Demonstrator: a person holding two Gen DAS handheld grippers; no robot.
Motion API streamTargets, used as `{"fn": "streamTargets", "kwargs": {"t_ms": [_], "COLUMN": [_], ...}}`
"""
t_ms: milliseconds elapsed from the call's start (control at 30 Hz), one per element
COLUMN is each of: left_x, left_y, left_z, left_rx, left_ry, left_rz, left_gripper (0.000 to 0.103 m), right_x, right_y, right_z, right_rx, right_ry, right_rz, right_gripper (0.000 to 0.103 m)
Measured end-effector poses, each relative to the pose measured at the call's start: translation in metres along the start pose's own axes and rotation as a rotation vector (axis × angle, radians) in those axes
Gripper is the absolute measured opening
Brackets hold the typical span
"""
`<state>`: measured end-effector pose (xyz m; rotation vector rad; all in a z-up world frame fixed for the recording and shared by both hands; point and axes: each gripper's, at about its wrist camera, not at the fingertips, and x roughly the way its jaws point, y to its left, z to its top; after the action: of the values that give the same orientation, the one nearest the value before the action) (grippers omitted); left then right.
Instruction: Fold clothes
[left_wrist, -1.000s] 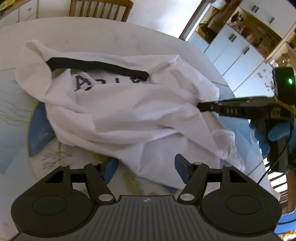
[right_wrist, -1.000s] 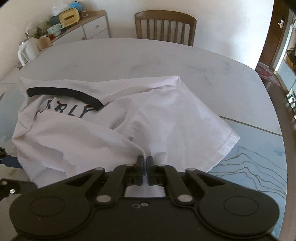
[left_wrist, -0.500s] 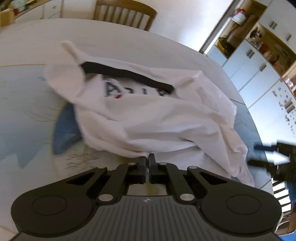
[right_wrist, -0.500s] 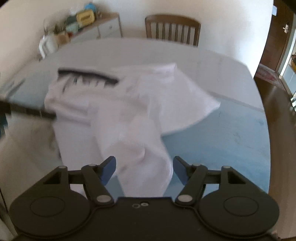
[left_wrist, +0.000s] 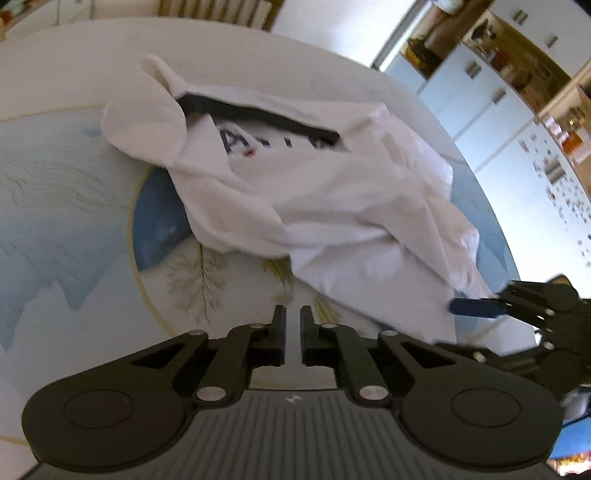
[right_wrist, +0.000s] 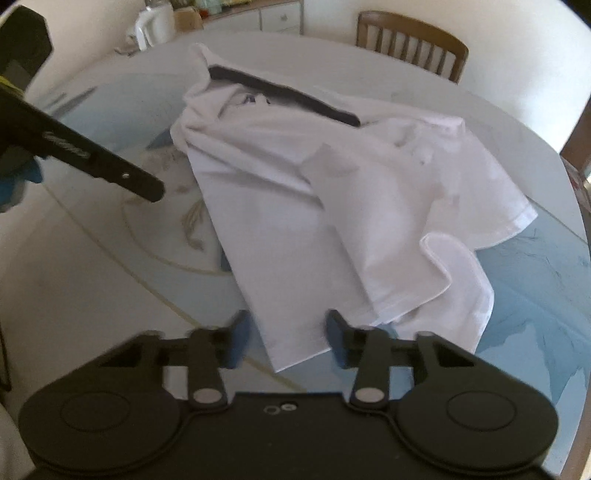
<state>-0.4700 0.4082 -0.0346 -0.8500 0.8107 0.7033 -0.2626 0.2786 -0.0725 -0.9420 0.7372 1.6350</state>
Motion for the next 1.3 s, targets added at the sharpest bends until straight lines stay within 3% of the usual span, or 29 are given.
{"fn": "streamTargets", "kwargs": {"t_ms": [33, 100, 133, 167, 267, 467, 600, 700, 733, 767, 867, 1033, 1200, 1300], "left_x": [-0.001, -0.004, -0.005, -0.007, -0.007, 0.004, 0.009, 0.009, 0.01, 0.01, 0.005, -0.009, -0.033, -0.049], "left_y": [0.0, 0.0, 0.0, 0.0, 0.001, 0.011, 0.012, 0.011, 0.011, 0.01, 0.009, 0.03, 0.075, 0.103], "left_z": [-0.003, -0.007, -0.01, -0.012, -0.014, -0.018, -0.019, -0.02, -0.021, -0.022, -0.022, -0.018, -0.018, -0.019], "left_rx": [0.003, 0.001, -0.003, -0.005, -0.03, -0.213, -0.263, -0.262, -0.259, -0.254, -0.23, -0.215, -0.251, -0.257], "left_ry": [0.005, 0.011, 0.013, 0.009, 0.047, 0.198, 0.233, 0.251, 0.259, 0.267, 0.237, 0.176, 0.132, 0.122], "left_rz": [-0.01, -0.031, -0.04, -0.045, -0.067, -0.186, -0.219, -0.233, -0.242, -0.251, -0.24, -0.2, -0.14, -0.09], "left_gripper": [0.017, 0.041, 0.068, 0.077, 0.077, 0.078, 0.078, 0.074, 0.059, 0.032, 0.007, 0.004, 0.004, 0.004], "right_x": [-0.001, -0.002, -0.002, -0.003, -0.006, -0.015, -0.02, -0.027, -0.027, -0.028, -0.029, -0.036, -0.049, -0.058], "right_y": [0.001, 0.003, 0.006, 0.01, 0.024, 0.072, 0.098, 0.112, 0.113, 0.115, 0.116, 0.105, 0.062, 0.027], "right_z": [0.0, 0.001, 0.001, 0.001, 0.003, 0.005, 0.009, 0.013, 0.014, 0.015, 0.018, 0.01, -0.02, -0.036], "right_rx": [0.01, 0.044, 0.053, 0.057, 0.112, 0.201, 0.22, 0.21, 0.204, 0.198, 0.188, 0.202, 0.213, 0.315], "right_ry": [0.0, 0.001, 0.001, 0.002, 0.009, -0.019, -0.044, -0.077, -0.083, -0.09, -0.098, -0.086, -0.07, -0.07], "right_rz": [-0.013, -0.026, -0.04, -0.036, 0.035, 0.2, 0.273, 0.301, 0.297, 0.294, 0.292, 0.254, -0.019, -0.095], "right_gripper": [0.103, 0.103, 0.103, 0.103, 0.103, 0.103, 0.103, 0.103, 0.103, 0.099, 0.103, 0.103, 0.103, 0.103]}}
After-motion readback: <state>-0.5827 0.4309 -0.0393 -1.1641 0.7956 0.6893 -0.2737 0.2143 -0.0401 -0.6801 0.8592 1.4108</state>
